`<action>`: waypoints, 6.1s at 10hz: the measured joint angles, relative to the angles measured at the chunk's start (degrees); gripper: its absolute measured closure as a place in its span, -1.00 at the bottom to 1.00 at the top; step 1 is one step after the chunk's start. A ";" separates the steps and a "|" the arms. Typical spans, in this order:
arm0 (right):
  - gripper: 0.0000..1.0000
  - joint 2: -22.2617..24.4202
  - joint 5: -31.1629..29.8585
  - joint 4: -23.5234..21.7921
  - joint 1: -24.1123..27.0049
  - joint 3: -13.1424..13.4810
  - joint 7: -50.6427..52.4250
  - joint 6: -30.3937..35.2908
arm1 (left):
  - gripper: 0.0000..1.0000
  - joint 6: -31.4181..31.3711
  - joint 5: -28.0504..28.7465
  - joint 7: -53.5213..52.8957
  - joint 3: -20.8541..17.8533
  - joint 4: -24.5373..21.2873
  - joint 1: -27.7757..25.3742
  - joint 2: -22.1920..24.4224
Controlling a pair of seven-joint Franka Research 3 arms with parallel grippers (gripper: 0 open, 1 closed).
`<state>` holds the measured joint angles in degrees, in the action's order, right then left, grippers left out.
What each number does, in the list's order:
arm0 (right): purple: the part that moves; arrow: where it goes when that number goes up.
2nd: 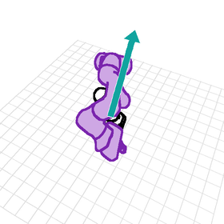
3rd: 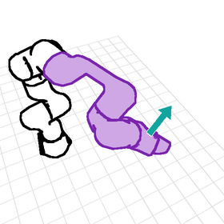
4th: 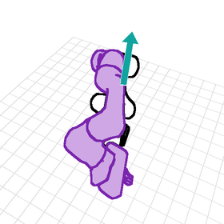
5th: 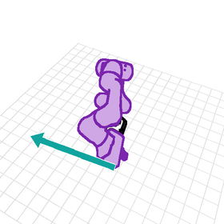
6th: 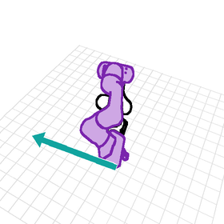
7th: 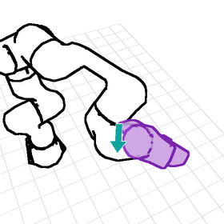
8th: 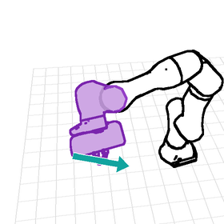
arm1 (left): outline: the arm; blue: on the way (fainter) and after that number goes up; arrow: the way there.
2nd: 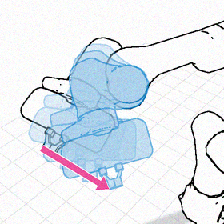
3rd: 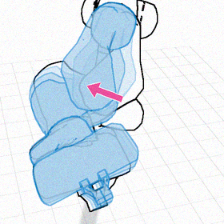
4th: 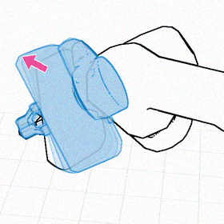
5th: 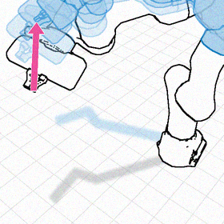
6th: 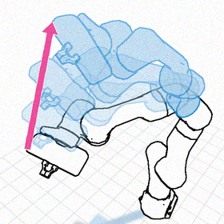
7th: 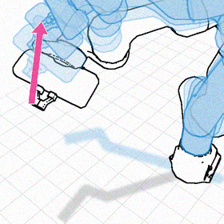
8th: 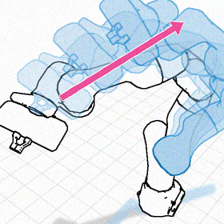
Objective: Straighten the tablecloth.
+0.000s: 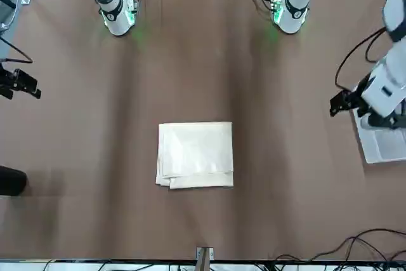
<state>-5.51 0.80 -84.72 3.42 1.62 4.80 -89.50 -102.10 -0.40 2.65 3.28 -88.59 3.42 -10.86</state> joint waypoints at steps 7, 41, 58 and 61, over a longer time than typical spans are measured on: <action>-1.00 -9.20 3.80 -0.32 -8.47 -0.61 0.40 -13.31 | -1.00 -19.71 -1.37 2.25 3.93 0.54 4.63 -17.18; 0.97 -53.91 4.12 17.80 -29.59 -0.98 -17.67 -50.70 | 0.36 -43.29 -3.96 21.60 3.87 10.15 20.36 -41.51; 0.96 -53.93 4.12 17.80 -29.60 -0.97 -17.74 -50.79 | 0.93 -41.87 -3.88 15.60 10.59 -4.61 20.77 -29.97; 0.96 -53.93 4.12 17.80 -29.60 -0.97 -17.74 -50.79 | 0.93 -41.87 -3.88 14.74 13.50 -9.40 20.87 -27.67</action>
<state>-59.43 4.92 -66.92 -26.18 0.65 -12.94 -140.30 -143.97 -4.28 17.39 16.78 -97.98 24.28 -38.53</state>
